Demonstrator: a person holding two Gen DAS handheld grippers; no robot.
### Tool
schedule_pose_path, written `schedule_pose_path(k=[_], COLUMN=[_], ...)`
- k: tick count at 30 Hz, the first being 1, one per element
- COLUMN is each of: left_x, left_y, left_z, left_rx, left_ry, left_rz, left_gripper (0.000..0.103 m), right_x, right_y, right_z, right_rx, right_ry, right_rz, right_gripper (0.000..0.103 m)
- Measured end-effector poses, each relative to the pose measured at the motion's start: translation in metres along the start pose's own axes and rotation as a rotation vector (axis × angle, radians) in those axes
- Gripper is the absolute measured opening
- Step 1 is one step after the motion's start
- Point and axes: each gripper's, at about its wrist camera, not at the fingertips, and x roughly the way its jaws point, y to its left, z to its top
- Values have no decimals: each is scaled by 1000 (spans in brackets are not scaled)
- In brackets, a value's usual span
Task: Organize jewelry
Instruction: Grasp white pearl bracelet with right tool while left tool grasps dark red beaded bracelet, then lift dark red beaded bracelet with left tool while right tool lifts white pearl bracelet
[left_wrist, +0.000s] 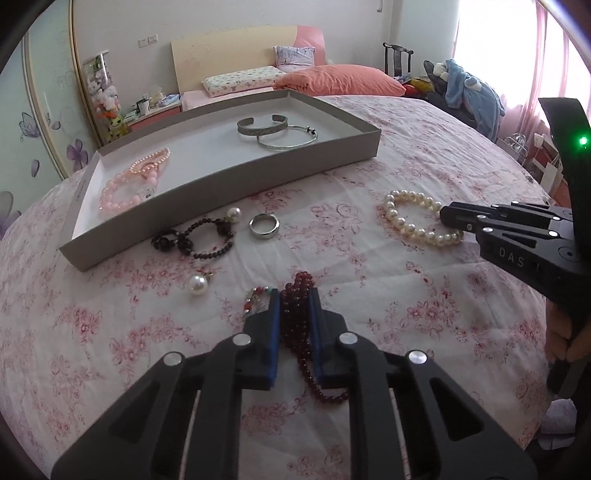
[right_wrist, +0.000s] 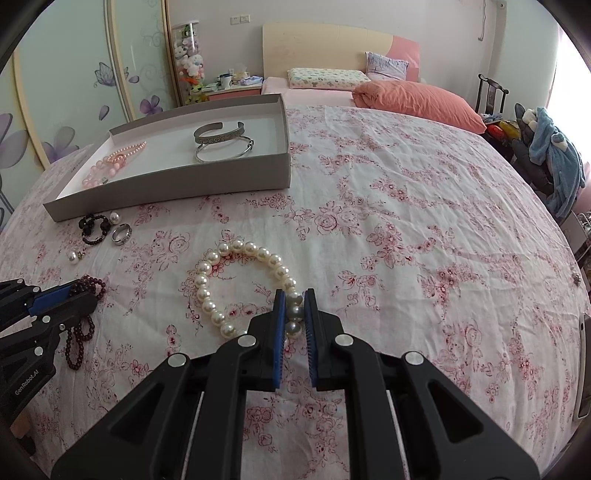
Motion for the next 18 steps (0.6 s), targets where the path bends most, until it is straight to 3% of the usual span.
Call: schedule_pose_path(k=[18], left_x=[-45], left_y=[53], left_z=[-22], left_rx=[-122], left_ry=[-66], left_rz=[26], left_gripper=[13], right_x=[3], right_y=[22], right_z=[3], right_rx=[-57], right_ry=[3], right_rz=[28], right_gripper=[11])
